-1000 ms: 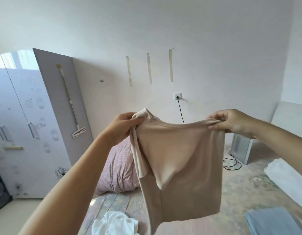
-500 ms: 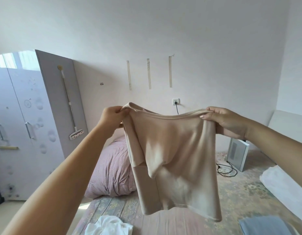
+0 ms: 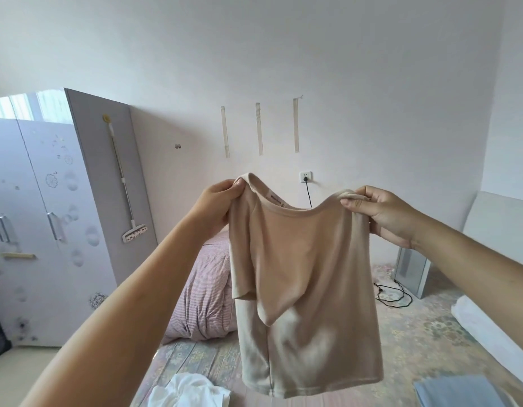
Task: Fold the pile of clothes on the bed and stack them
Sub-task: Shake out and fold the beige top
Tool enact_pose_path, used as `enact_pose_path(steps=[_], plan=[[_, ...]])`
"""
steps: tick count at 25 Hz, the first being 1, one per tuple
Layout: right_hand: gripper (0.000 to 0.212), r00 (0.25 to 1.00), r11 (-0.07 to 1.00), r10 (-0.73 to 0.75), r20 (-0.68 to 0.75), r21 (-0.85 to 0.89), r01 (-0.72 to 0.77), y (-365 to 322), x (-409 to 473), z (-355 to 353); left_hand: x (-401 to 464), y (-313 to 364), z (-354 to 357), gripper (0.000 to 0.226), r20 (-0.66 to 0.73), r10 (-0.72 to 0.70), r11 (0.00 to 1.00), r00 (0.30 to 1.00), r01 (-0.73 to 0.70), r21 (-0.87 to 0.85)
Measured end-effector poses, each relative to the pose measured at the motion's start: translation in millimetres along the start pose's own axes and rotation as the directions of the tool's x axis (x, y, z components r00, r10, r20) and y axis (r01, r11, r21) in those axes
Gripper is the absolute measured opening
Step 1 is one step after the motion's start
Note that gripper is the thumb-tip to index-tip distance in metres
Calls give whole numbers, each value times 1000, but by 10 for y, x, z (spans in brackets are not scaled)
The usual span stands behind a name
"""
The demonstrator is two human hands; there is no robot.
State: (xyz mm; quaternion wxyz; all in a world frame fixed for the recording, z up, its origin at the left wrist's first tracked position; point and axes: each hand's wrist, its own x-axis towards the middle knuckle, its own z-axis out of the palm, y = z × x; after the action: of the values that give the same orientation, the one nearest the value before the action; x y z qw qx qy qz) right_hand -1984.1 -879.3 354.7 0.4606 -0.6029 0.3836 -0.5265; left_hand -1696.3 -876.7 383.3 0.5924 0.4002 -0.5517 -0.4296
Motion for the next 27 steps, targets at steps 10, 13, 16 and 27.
enact_pose_path(steps=[10, 13, 16, 27], plan=[[14, 993, 942, -96, -68, -328, 69, -225, -93, 672, -83, -52, 603, 15, 118, -23, 993, 993, 8, 119], [13, 996, 953, -52, -75, -303, 27, -212, -54, 735, -110, -113, 647, 16, 125, -27, 993, 992, 12, 121], [19, 998, 957, 59, 7, -284, -55, -186, 15, 734, -144, -158, 578, 22, 133, -28, 986, 991, 6, 164], [16, 919, 880, 127, 373, -470, 69, -795, 146, 517, -303, -524, 175, 28, 219, -56, 947, 974, -18, 320]])
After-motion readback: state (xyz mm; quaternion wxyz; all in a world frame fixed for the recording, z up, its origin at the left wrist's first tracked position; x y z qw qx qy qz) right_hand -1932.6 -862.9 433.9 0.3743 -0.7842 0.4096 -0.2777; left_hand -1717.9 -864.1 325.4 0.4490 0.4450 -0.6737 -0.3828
